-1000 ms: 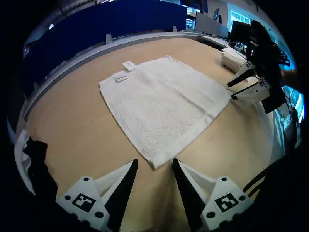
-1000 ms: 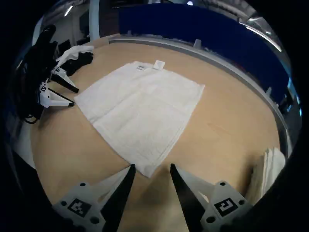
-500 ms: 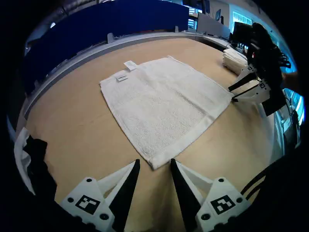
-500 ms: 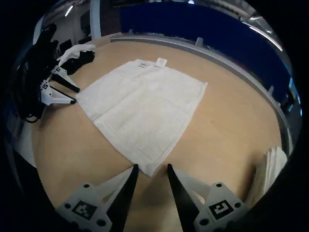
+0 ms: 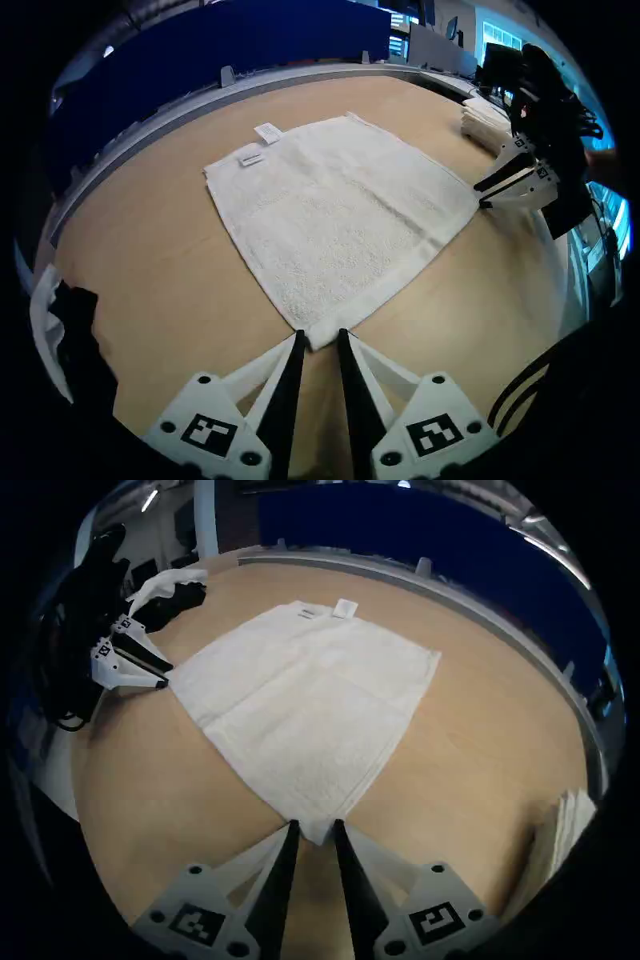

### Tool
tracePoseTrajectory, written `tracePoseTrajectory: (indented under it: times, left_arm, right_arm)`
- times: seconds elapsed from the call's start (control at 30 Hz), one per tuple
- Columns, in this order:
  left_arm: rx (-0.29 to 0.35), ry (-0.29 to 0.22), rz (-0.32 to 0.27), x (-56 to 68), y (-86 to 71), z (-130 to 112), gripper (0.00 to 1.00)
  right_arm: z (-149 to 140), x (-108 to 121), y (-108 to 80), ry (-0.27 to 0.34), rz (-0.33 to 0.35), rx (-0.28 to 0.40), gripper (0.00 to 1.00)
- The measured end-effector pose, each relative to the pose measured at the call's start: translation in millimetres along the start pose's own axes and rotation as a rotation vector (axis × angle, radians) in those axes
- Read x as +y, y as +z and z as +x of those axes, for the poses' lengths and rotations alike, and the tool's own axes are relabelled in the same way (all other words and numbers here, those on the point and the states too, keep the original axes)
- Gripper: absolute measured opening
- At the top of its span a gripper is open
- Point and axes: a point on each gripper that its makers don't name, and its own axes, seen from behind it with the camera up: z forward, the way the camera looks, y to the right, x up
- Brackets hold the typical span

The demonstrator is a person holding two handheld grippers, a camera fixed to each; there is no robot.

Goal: Fold towel

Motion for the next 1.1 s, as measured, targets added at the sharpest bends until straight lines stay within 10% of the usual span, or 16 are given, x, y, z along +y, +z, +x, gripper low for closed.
tracePoseTrajectory:
  times: [0.3,1.1]
  left_arm:
    - [-0.016,-0.009,-0.006,2.1,-3.1,-1.1,0.11]
    - [0.027,-0.088,-0.006,2.8,-19.1,16.1,0.09]
  right_arm:
    - [1.6,3.6,-1.4,0.015,-0.008,-0.004,0.18]
    - [24.4,7.4,-20.4,0.029,-0.003,0.039,0.13]
